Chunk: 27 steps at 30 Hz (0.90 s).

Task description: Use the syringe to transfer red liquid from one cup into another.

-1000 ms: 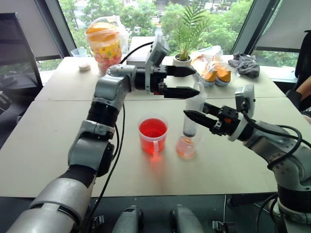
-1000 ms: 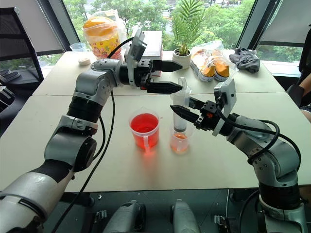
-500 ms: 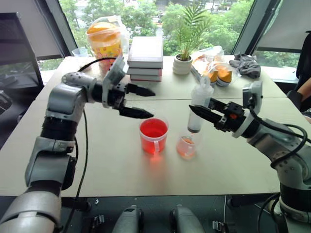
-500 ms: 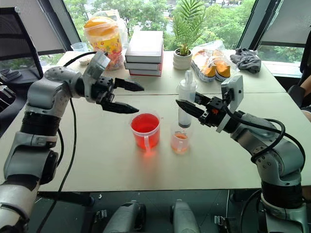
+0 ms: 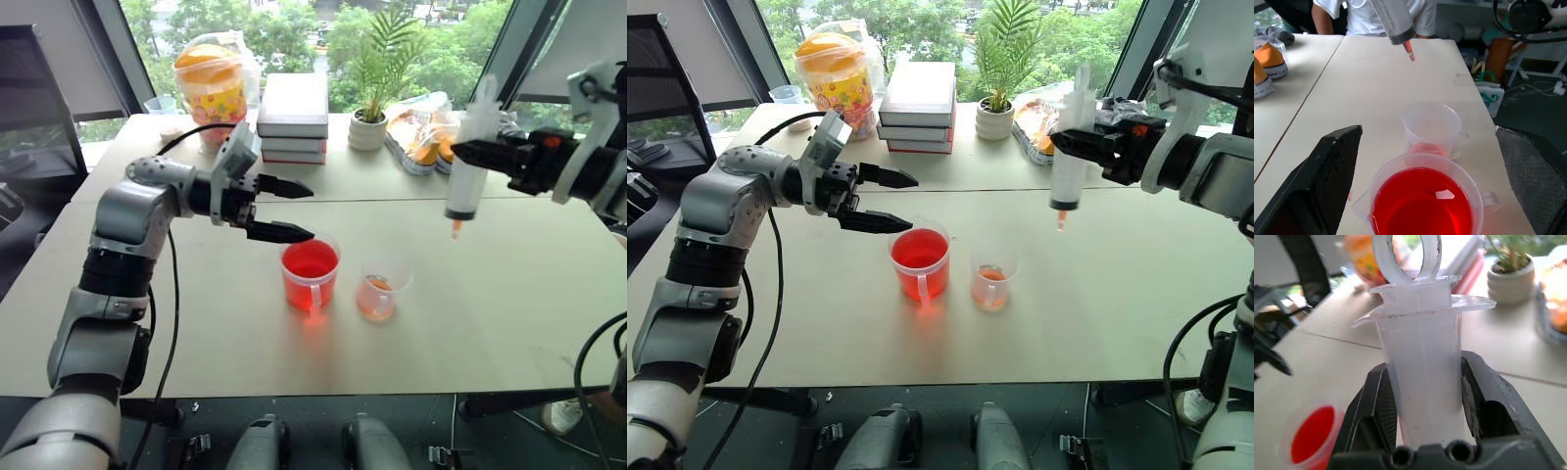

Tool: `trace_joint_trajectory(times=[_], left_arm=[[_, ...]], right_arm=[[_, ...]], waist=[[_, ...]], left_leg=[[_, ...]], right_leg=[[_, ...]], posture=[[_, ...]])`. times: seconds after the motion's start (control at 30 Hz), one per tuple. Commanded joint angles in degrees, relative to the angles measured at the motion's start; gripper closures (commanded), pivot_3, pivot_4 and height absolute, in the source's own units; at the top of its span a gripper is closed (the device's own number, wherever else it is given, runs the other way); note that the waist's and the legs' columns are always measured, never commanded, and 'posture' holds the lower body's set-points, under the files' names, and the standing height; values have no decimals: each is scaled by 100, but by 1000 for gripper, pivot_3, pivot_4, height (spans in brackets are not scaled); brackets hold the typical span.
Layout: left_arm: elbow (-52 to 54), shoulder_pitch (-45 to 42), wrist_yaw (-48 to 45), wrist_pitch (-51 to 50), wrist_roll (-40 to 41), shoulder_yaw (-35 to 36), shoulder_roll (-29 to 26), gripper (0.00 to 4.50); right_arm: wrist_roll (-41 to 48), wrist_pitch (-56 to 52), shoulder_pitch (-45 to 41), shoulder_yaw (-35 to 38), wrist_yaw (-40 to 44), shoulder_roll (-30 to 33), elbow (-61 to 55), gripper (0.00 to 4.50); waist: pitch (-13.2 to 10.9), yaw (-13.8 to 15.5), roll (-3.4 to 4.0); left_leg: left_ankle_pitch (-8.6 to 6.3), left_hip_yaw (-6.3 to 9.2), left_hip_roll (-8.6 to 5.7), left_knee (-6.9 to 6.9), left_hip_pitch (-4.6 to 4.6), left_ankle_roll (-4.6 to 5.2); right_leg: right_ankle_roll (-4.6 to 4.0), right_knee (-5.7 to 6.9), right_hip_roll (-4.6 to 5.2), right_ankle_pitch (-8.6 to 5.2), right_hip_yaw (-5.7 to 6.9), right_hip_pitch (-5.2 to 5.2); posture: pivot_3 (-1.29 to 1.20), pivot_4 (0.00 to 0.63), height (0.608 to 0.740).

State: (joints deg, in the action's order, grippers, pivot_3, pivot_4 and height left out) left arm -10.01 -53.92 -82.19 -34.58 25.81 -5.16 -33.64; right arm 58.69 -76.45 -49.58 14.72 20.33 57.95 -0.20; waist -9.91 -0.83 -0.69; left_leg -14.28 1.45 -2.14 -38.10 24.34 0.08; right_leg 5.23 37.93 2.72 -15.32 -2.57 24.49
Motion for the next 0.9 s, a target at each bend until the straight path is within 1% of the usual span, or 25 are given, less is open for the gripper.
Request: trace_joint_trajectory(times=[0.03, 0.1, 0.2, 0.33, 0.43, 0.53, 0.6, 0.63, 0.73, 0.77, 0.83, 0.9], left_arm=[[313, 94, 88, 7, 170, 117, -13, 15], [398, 161, 138, -25, 218, 112, -2, 15], [542, 277, 204, -52, 263, 101, -33, 15], [754, 417, 323, -165, 328, 154, -128, 15], [930, 506, 390, -268, 420, 190, -205, 15], [1058, 575, 493, -346, 480, 226, -285, 15], [1118, 630, 555, -356, 499, 230, -330, 0], [1139, 648, 573, -364, 510, 231, -344, 0], [1211, 710, 594, -383, 545, 237, -387, 0], [1235, 727, 604, -393, 560, 234, -406, 0], [1277, 749, 624, -410, 597, 222, -443, 0], [1360, 772, 649, -502, 691, 241, -489, 0]], right_arm=[[-667, -543, -470, -698, 109, 186, 764, 3029], [-1024, -713, -672, -1176, 313, 181, 1189, 3029], [-1525, -812, -870, -1922, 706, -51, 1939, 3029], [-2360, -449, -896, -2782, 1104, -427, 2845, 3029], [-2757, -263, -937, -3045, 1378, -681, 3314, 3029], [-3005, -220, -1017, -3057, 1554, -969, 3627, 3029], [-3150, -212, -1068, -2976, 1608, -1112, 3762, 2006], [-3217, -202, -1083, -2951, 1640, -1151, 3803, 1680], [-3350, -239, -1060, -2861, 1748, -1186, 3780, 116], [-3356, -265, -1032, -2795, 1771, -1152, 3709, 42], [-3345, -310, -977, -2682, 1850, -1016, 3453, 42], [-3231, -431, -891, -2500, 1993, -762, 2900, 42]], waist=[[0, -16, 1], [0, -10, 2], [0, -7, 2], [0, -8, 2], [-2, 7, 5], [-2, 1, 4], [-1, -5, 3], [-1, -10, 3], [-1, -15, 3], [0, -14, 3], [-1, -6, 3], [-2, 13, 5]], left_leg=[[0, -4, 0, 0, 0, 0], [0, -3, 1, 4, 1, 0], [0, -5, 1, 6, 5, 0], [0, -7, 0, 5, 6, 1], [0, -7, -2, 4, 7, 1], [-1, -5, -2, 4, 7, 1], [-1, -5, -2, 2, 5, 1], [0, -5, -2, 0, 4, 1], [0, -5, -2, -2, 1, 1], [0, -5, -2, -2, 0, 1], [0, -5, -2, -4, 0, 1], [-1, -5, -2, -3, 1, 1]], right_leg=[[0, 1, 0, 0, -3, 3], [-1, 1, -1, 0, -3, 7], [0, 1, -3, 0, -3, 12], [1, 0, -4, 1, -3, 11], [1, 2, -5, 1, -2, 12], [2, 1, -7, 1, 0, 12], [2, 2, -7, 1, 0, 10], [2, 4, -8, 1, 0, 9], [2, 7, -9, 1, 0, 7], [2, 7, -9, 1, 0, 6], [2, 7, -9, 1, 0, 5], [2, 7, -8, 1, 0, 6]], posture=[[0, 150, 740], [0, 150, 740], [0, 150, 740], [0, 150, 740], [0, 150, 740], [0, 150, 740], [0, 150, 740], [0, 150, 740], [0, 150, 740], [0, 150, 740], [0, 150, 740], [0, 150, 740]])
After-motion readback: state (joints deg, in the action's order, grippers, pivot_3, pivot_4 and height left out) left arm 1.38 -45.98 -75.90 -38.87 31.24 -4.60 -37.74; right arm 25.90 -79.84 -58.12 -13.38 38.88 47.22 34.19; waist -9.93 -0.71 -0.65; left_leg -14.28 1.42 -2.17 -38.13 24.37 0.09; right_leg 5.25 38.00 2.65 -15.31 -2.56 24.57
